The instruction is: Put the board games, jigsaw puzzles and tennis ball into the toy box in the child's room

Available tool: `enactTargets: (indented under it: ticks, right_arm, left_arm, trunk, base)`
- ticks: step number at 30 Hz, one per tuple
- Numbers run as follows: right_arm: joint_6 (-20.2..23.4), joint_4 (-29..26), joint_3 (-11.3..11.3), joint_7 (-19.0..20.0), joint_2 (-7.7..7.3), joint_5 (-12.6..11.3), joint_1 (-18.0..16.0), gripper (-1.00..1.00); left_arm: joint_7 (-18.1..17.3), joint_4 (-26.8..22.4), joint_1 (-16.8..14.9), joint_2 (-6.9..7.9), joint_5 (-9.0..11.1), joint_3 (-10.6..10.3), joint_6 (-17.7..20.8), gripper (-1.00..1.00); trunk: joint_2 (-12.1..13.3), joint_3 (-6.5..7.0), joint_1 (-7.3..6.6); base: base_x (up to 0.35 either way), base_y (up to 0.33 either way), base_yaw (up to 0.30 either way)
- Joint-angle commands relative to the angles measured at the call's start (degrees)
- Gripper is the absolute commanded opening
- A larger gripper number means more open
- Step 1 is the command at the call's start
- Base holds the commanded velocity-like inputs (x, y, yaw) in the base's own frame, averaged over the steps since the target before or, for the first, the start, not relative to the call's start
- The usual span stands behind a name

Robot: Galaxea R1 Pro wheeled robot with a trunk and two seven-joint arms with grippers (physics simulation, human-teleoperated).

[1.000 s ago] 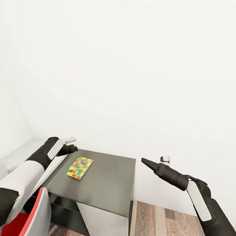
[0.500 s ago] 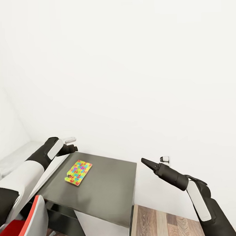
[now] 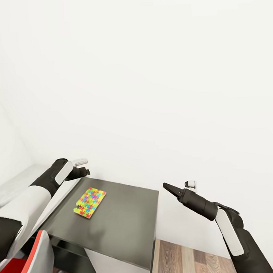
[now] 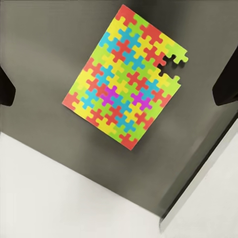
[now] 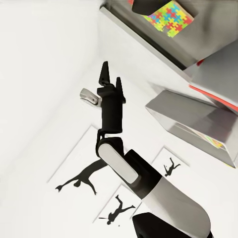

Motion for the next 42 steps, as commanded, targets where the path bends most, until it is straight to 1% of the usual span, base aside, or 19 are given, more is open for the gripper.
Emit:
enactTargets:
  ticks: [1, 17, 27, 31, 36, 42]
  right_arm:
    - [0.31, -0.01, -0.03, 0.04, 0.0, -0.17, -0.04, 1.0]
    - [0.31, -0.01, -0.03, 0.04, -0.03, -0.17, -0.04, 1.0]
    - [0.3, -0.08, -0.03, 0.12, -0.16, -0.17, -0.04, 1.0]
    - [0.26, -0.09, -0.03, 0.13, -0.17, -0.17, -0.04, 1.0]
    - [0.23, -0.1, -0.03, 0.13, -0.18, -0.17, -0.04, 1.0]
    - [0.23, -0.14, -0.03, 0.13, -0.18, -0.17, -0.04, 1.0]
  left_arm:
    - [0.46, -0.11, -0.06, 0.08, 0.61, -0.43, 0.07, 1.0]
    - [0.46, -0.11, -0.06, 0.0, 0.53, -0.51, 0.01, 1.0]
    - [0.46, -0.09, -0.06, 0.0, 0.44, -0.53, -0.19, 1.0]
    - [0.46, -0.06, -0.06, 0.0, 0.43, -0.62, -1.51, 1.0]
    - [0.46, 1.69, -0.06, -0.08, 0.41, -0.73, -2.73, 1.0]
    - [0.39, 2.91, -0.06, -0.56, 0.23, -0.84, -3.02, 1.0]
  trunk:
    - [-0.06, -0.09, 0.03]
    - [-0.06, -0.09, 0.03]
    - [-4.07, -1.88, 2.23]
    - [-5.68, -2.6, 3.11]
    - [-7.68, -3.5, 4.2]
    - [-7.68, -3.57, 4.2]
  base:
    - [0.16, 0.0, 0.0]
    - [0.028, 0.0, 0.0]
    - [0.0, 0.0, 0.0]
    - [0.0, 0.0, 0.0]
    - [0.0, 0.0, 0.0]
    - [0.0, 0.0, 0.0]
